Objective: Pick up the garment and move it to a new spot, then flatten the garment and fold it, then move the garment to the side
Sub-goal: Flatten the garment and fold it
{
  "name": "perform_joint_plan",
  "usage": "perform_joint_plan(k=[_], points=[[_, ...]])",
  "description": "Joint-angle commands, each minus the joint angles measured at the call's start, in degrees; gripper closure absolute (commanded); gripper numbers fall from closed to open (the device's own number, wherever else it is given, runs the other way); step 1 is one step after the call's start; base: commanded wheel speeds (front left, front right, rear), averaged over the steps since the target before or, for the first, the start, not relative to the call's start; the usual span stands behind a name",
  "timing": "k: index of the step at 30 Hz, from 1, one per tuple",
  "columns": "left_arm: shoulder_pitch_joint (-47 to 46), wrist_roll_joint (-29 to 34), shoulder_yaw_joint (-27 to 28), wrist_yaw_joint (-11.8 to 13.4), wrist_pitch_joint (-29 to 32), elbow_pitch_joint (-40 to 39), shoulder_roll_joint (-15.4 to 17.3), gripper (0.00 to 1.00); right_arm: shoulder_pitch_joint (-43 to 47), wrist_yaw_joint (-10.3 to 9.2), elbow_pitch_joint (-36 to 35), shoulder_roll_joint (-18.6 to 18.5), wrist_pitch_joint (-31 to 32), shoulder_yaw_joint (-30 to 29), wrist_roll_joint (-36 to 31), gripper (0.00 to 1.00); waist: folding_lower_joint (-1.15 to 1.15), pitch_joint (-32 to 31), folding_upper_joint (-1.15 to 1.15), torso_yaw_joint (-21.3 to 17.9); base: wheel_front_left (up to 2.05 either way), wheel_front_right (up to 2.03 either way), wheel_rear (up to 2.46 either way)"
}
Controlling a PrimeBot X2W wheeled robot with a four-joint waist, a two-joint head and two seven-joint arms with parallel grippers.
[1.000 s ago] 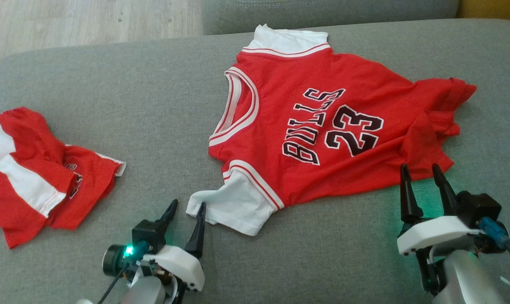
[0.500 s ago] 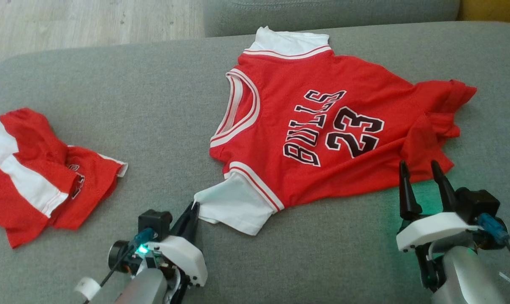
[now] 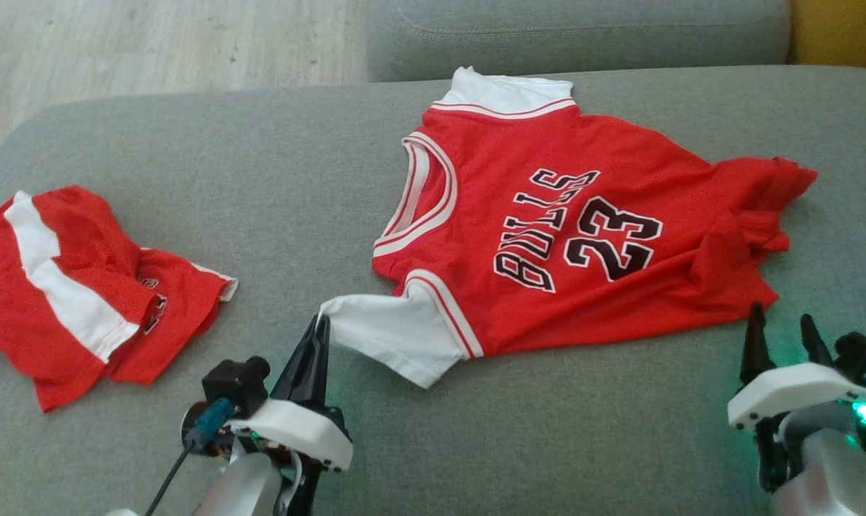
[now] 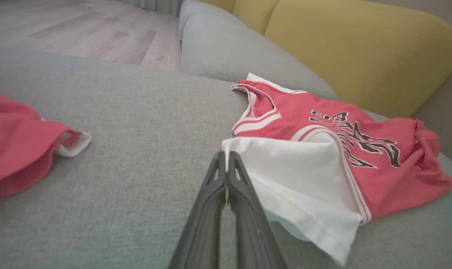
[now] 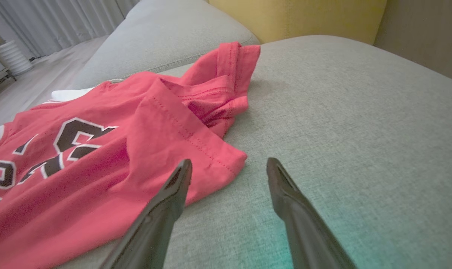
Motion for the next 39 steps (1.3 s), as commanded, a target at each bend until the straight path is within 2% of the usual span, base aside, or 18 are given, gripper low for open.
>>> perform_joint_plan(k=[1, 10, 14, 15, 16, 17, 18, 19, 24, 29, 33, 39], points=[[-0.7, -0.2, 2.1, -0.3, -0.7, -2.5, 0.7, 1.00, -3.3, -0.04, -0.1, -0.2, 0.0, 0.0, -0.6, 0.00, 0.00, 0.0, 0.00, 0.4, 0.00, 0.00, 0.00], [1.5, 1.6, 0.1, -0.7, -0.8, -8.1, 0.6, 1.00, -11.5, -0.04, 13.4, -0.2, -0.9, -12.6, -11.5, 0.00, 0.00, 1.9, 0.00, 2.3, 0.00, 0.00, 0.00], [1.5, 1.5, -0.3, -0.7, -0.8, -8.5, 0.6, 1.00, -13.9, -0.04, 17.4, -0.2, -1.5, -15.6, -15.3, 0.00, 0.00, 2.4, 0.00, 3.0, 0.00, 0.00, 0.00], [1.5, 1.5, -0.3, -0.8, -0.8, -8.5, 0.6, 1.00, -14.3, -0.04, 18.2, -0.2, -1.7, -16.2, -16.1, 0.04, 0.00, 2.4, 0.00, 3.1, 0.00, 0.00, 0.00], [1.5, 1.5, -0.3, -0.8, -0.8, -8.5, 0.6, 1.00, -14.3, -0.04, 18.2, -0.2, -1.7, -16.2, -16.1, 0.04, 0.00, 2.4, 0.00, 3.1, 0.00, 0.00, 0.00], [1.5, 1.5, -0.2, -0.8, -0.8, -8.5, 0.7, 1.00, -14.8, -0.04, 19.1, -0.2, -1.8, -16.6, -16.6, 0.25, 0.00, 2.4, 0.00, 3.2, 0.00, 0.00, 0.00], [1.5, 1.5, -0.1, -0.8, -0.8, -8.5, 0.7, 1.00, -15.3, -0.04, 20.1, -0.2, -2.0, -16.8, -17.1, 0.68, 0.00, 2.3, 0.00, 3.2, 0.00, 0.00, 0.00], [1.6, 1.5, 0.1, -0.8, -0.8, -8.5, 0.8, 1.00, -15.6, -0.04, 20.8, -0.2, -2.1, -17.1, -17.7, 1.00, 0.00, 2.2, 0.00, 3.1, 0.00, 0.00, 0.00], [1.8, 1.8, 1.6, -0.7, -0.8, -9.0, 0.9, 1.00, -16.8, -0.04, 22.9, -0.2, -2.7, -18.4, -19.7, 1.00, 0.00, 0.9, 0.00, 2.5, 0.00, 0.00, 0.00], [2.2, 1.8, 3.1, -0.8, -0.8, -10.7, 1.1, 1.00, -18.0, -0.04, 23.3, -0.2, -3.6, -17.2, -19.1, 1.00, 0.00, -1.4, 0.00, 1.2, 0.00, 0.00, 0.00], [2.2, 0.6, 5.4, -0.8, -0.8, -13.7, 1.2, 1.00, -20.1, -0.04, 22.5, -0.2, -3.9, -13.3, -15.8, 1.00, 0.00, -3.8, 0.00, -0.3, 0.00, 0.00, 0.00], [-0.1, -0.3, 8.1, -0.8, -0.8, -18.7, 2.3, 1.00, -22.6, -0.04, 15.6, -0.2, -3.9, -2.4, -7.6, 1.00, 0.00, -6.4, 0.00, -2.0, 0.00, 0.00, 0.00]])
